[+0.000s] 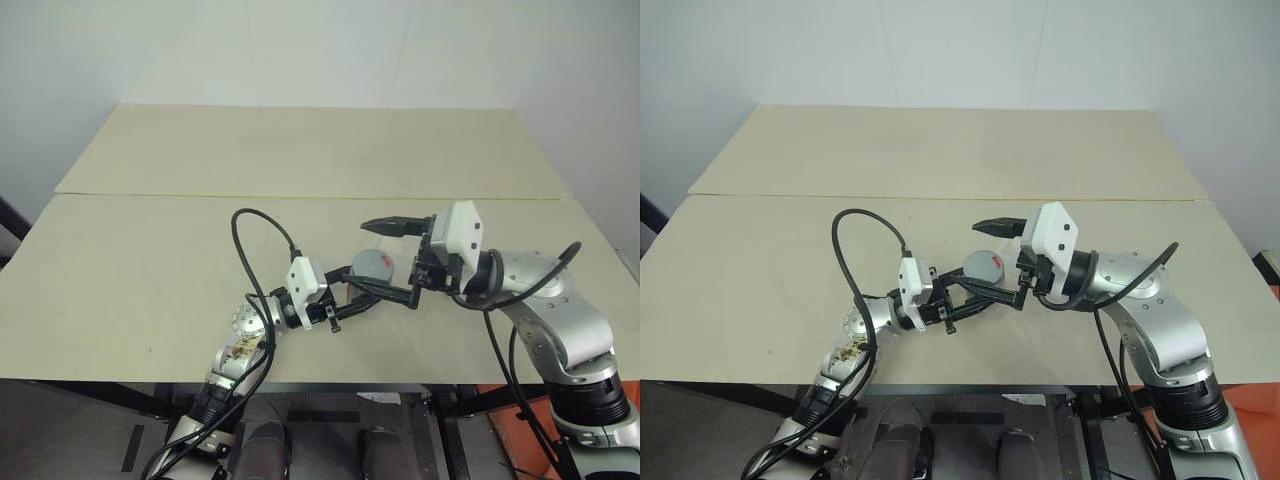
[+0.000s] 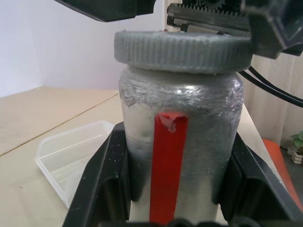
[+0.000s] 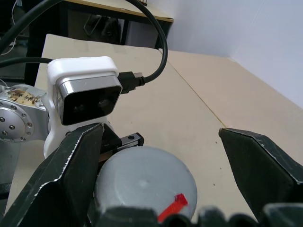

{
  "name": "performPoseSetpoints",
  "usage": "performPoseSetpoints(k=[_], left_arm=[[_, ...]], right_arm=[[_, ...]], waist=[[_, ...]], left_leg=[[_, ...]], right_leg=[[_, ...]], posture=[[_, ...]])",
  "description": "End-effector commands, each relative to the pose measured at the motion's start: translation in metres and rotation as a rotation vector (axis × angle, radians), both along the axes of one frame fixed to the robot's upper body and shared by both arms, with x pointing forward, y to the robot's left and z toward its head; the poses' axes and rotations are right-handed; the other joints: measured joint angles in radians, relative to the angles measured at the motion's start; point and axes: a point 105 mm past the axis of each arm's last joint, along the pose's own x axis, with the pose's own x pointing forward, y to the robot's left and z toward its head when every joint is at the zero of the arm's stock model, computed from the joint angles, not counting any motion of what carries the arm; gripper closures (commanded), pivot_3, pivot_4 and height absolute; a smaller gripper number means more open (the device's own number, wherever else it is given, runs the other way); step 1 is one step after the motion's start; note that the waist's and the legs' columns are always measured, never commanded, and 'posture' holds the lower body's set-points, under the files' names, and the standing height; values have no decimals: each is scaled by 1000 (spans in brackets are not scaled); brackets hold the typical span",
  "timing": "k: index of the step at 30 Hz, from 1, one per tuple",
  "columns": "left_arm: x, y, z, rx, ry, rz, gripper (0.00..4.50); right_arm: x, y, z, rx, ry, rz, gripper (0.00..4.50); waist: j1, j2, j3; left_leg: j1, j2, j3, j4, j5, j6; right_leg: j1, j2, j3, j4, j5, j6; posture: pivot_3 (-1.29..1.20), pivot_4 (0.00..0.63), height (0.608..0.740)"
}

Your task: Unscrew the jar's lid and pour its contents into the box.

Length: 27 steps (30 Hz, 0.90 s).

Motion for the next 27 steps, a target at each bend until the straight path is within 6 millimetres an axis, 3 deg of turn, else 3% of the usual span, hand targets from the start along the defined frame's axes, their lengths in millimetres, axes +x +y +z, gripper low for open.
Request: performPoseSetpoints(k=[1,27], left_arm=[[-2,1,14,-41,-52,-14,2578],[-4,1,12,-39,-53,-33,2578]], right_arm=[[2,-13,10,12,-39,-51,38],[12,-50,-4,-13,-18,-185,38]], waist=[[0,0,0],[0,0,0]], left_leg=[[0,0,0,0,0,0],[0,0,1,0,0,0]], right_leg=[[0,0,0,0,0,0],[0,0,0,0,0,0]], posture=[[0,150,740],[0,150,740]])
